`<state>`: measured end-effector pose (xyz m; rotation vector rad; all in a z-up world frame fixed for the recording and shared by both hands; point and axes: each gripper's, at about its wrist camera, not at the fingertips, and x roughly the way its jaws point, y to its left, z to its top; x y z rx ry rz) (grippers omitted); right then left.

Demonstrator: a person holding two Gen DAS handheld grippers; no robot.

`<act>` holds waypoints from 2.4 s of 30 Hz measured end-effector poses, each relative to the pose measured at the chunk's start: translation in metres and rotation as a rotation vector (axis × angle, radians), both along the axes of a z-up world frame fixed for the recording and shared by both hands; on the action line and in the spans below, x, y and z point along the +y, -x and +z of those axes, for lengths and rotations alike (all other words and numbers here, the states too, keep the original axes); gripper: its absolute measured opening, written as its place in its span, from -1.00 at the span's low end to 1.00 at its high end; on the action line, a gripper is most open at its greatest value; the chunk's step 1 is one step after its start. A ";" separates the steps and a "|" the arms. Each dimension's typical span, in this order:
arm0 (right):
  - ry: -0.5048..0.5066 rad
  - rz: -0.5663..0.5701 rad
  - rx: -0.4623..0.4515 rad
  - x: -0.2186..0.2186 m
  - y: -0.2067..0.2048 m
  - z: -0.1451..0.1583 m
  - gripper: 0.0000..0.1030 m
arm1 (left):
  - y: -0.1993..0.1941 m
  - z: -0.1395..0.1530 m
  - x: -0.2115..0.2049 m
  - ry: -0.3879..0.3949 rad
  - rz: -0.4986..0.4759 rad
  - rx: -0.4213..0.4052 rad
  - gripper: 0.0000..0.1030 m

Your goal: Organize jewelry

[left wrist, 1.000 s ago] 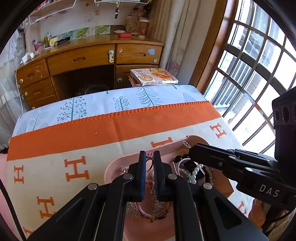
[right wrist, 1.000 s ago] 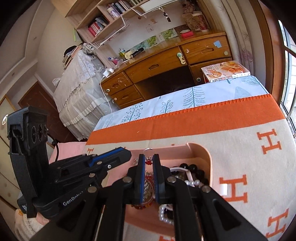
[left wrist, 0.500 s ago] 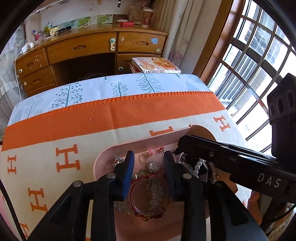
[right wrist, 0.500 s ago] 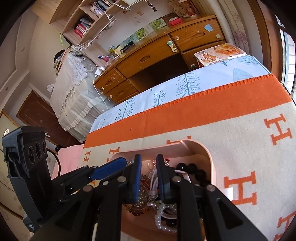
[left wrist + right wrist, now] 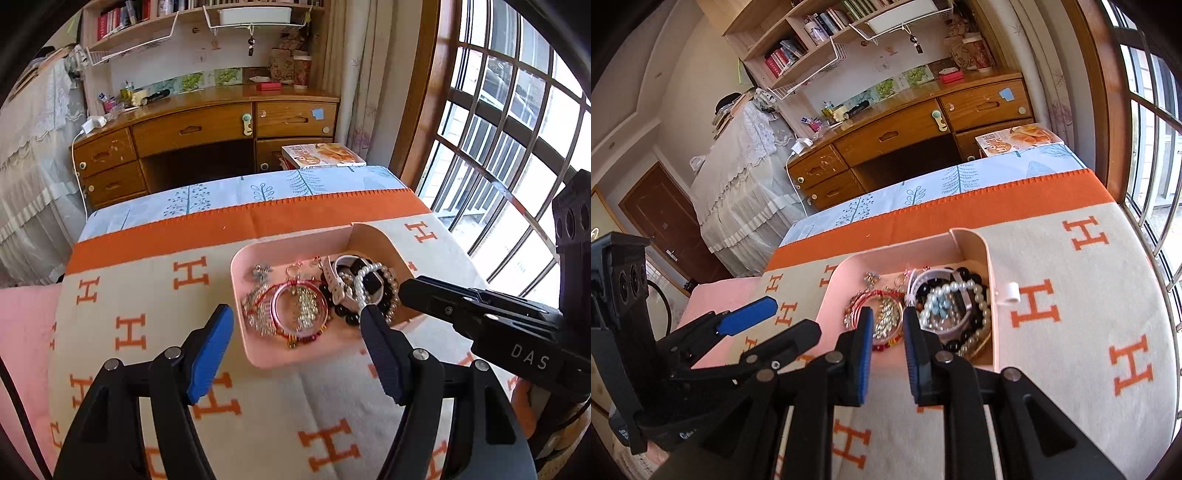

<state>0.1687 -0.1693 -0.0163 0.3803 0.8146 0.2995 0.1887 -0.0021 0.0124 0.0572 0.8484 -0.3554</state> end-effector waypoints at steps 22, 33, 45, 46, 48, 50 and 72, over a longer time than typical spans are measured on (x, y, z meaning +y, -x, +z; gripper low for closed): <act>0.252 -0.087 -0.214 0.054 0.228 0.045 0.21 | 0.220 0.033 0.049 -0.009 0.321 -0.190 0.98; 0.278 -0.132 -0.222 0.054 0.246 0.045 0.28 | 0.252 0.037 0.047 -0.041 0.374 -0.266 0.98; 0.287 -0.131 -0.230 0.054 0.250 0.042 0.28 | 0.253 0.031 0.047 -0.035 0.374 -0.248 0.98; 0.289 -0.132 -0.230 0.054 0.251 0.041 0.28 | 0.253 0.031 0.047 -0.036 0.373 -0.247 0.98; 0.289 -0.131 -0.228 0.054 0.251 0.041 0.28 | 0.253 0.029 0.048 -0.035 0.374 -0.241 0.98; 0.285 -0.129 -0.228 0.054 0.251 0.041 0.28 | 0.253 0.026 0.048 -0.035 0.376 -0.235 0.98; 0.286 -0.130 -0.221 0.055 0.253 0.036 0.29 | 0.254 0.021 0.049 -0.045 0.383 -0.218 0.98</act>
